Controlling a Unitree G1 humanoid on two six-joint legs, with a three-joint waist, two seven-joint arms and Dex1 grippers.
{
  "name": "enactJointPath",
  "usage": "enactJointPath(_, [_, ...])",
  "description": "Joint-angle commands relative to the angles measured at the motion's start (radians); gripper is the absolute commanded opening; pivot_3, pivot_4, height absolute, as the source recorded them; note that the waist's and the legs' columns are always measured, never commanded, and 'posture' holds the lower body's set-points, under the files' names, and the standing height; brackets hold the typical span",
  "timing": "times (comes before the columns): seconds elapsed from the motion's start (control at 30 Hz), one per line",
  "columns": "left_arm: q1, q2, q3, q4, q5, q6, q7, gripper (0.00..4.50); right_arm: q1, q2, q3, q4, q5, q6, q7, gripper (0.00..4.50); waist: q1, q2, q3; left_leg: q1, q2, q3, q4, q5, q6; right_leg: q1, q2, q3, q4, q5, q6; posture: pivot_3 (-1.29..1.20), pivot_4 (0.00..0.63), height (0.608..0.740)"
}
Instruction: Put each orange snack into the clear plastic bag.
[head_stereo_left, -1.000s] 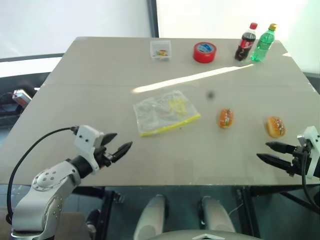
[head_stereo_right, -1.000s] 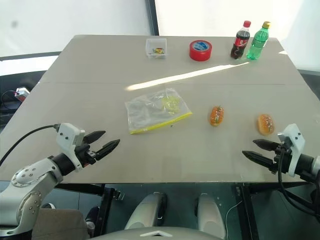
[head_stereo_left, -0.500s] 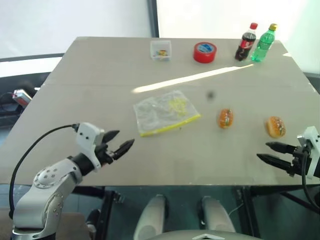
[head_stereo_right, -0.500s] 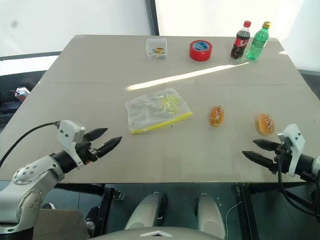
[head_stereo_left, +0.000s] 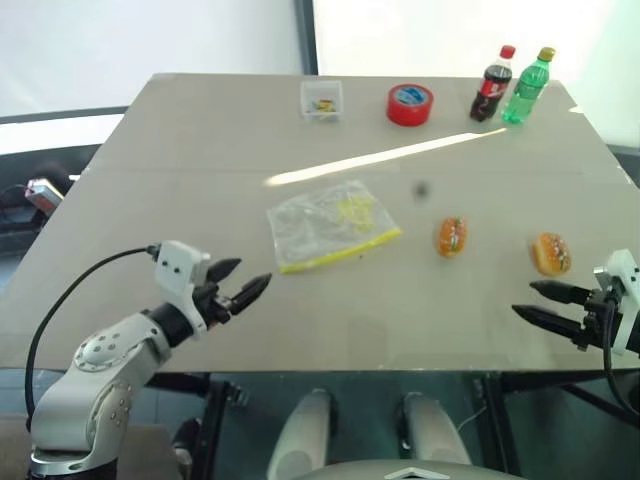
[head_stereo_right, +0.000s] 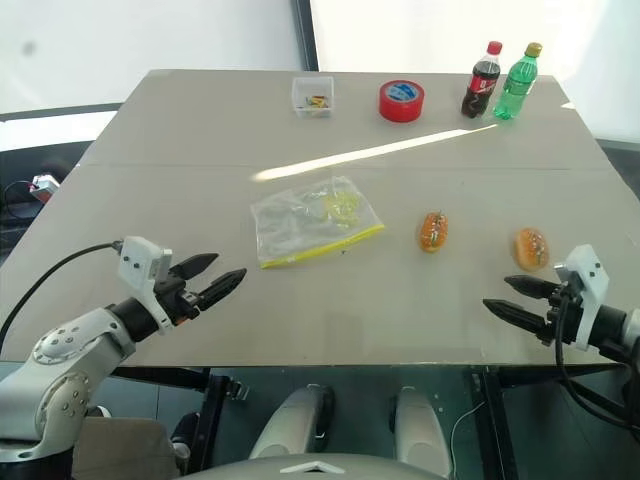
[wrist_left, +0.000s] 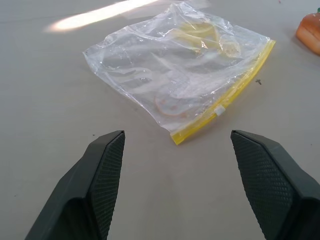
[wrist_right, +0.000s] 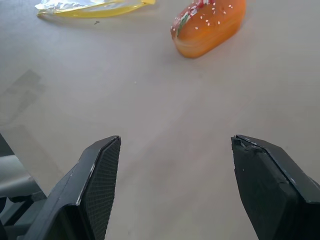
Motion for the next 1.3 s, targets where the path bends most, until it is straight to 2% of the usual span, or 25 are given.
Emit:
enactJointPath(0.03, [-0.074, -0.014, -0.016, 0.033, -0.057, 0.136, 0.073, 3.58, -0.062, 0.016, 0.013, -0.099, 0.025, -0.044, -0.013, 3.6, -0.003, 0.0, 0.0, 0.0, 0.0, 0.0, 0.0, 0.0, 0.0, 0.0, 0.0, 0.0, 0.0, 0.0, 0.0, 0.0, 0.15, 0.74])
enactJointPath(0.27, [-0.258, -0.093, -0.061, 0.173, -0.11, 0.322, 0.174, 3.58, -0.199, 0.013, 0.082, -0.183, 0.055, -0.007, -0.062, 3.6, -0.002, 0.0, 0.0, 0.0, -0.001, -0.001, 0.0, 0.0, 0.0, 0.0, 0.001, -0.001, 0.001, 0.002, 0.004, 0.0, 0.15, 0.74])
enactJointPath(0.47, [-0.406, -0.221, -0.04, 0.32, -0.164, 0.46, 0.264, 3.58, -0.337, 0.022, 0.144, -0.227, 0.093, 0.029, -0.11, 3.6, 0.0, -0.001, 0.0, 0.0, -0.002, -0.002, 0.001, 0.0, 0.0, 0.001, 0.0, -0.002, 0.001, 0.003, 0.004, 0.0, 0.15, 0.74])
enactJointPath(0.7, [-0.527, -0.279, -0.053, 0.483, -0.165, 0.504, 0.253, 3.58, -0.416, 0.056, 0.22, -0.252, 0.099, 0.034, -0.146, 3.6, 0.008, 0.0, -0.002, 0.001, -0.005, -0.003, 0.001, 0.0, 0.0, 0.003, 0.0, -0.003, 0.001, 0.003, 0.004, 0.0, 0.15, 0.74])
enactJointPath(0.83, [-0.55, -0.281, -0.047, 0.511, -0.167, 0.505, 0.233, 2.08, -0.414, 0.063, 0.238, -0.242, 0.08, 0.02, -0.149, 3.66, 0.01, 0.0, -0.002, 0.0, -0.006, -0.003, 0.001, 0.0, 0.0, 0.003, -0.001, -0.003, 0.0, 0.003, 0.004, 0.0, 0.15, 0.74])
enactJointPath(0.87, [-0.554, -0.286, -0.038, 0.516, -0.172, 0.51, 0.236, 1.46, -0.412, 0.064, 0.244, -0.24, 0.073, 0.015, -0.15, 3.66, 0.01, 0.0, -0.002, 0.0, -0.006, -0.003, 0.001, 0.0, 0.0, 0.002, -0.001, -0.003, 0.0, 0.003, 0.004, 0.0, 0.15, 0.74])
enactJointPath(0.9, [-0.557, -0.291, -0.029, 0.518, -0.179, 0.517, 0.237, 1.23, -0.411, 0.069, 0.25, -0.235, 0.065, 0.011, -0.155, 3.66, 0.011, 0.0, -0.002, 0.0, -0.006, -0.004, 0.001, 0.0, 0.0, 0.002, -0.001, -0.003, 0.0, 0.003, 0.004, 0.0, 0.15, 0.74])
enactJointPath(0.97, [-0.562, -0.301, -0.005, 0.517, -0.196, 0.533, 0.245, 0.37, -0.415, 0.081, 0.269, -0.224, 0.032, -0.001, -0.176, 3.66, 0.011, 0.0, -0.001, 0.0, -0.006, -0.004, 0.001, 0.0, 0.0, 0.002, -0.001, -0.003, 0.0, 0.003, 0.004, 0.0, 0.15, 0.74])
enactJointPath(1.0, [-0.565, -0.309, 0.013, 0.516, -0.208, 0.543, 0.252, 0.09, -0.417, 0.086, 0.287, -0.217, 0.003, -0.013, -0.189, 3.66, 0.011, 0.0, -0.001, 0.0, -0.006, -0.004, 0.001, 0.0, 0.0, 0.002, -0.001, -0.003, 0.0, 0.003, 0.004, 0.0, 0.15, 0.74])
enactJointPath(1.13, [-0.581, -0.339, 0.099, 0.492, -0.278, 0.609, 0.29, 0.09, -0.428, 0.093, 0.413, -0.174, -0.166, -0.094, -0.218, 3.66, 0.004, -0.001, -0.001, 0.0, -0.006, -0.005, 0.001, 0.0, 0.0, 0.001, -0.001, -0.003, 0.0, 0.003, 0.004, 0.0, 0.15, 0.74])
enactJointPath(1.3, [-0.617, -0.375, 0.237, 0.434, -0.424, 0.723, 0.371, 0.09, -0.486, 0.145, 0.629, -0.016, -0.472, -0.335, -0.256, 3.66, -0.006, -0.001, -0.001, 0.0, -0.006, -0.006, 0.001, 0.0, 0.0, 0.001, -0.001, -0.003, 0.001, 0.003, 0.004, 0.0, 0.15, 0.74])
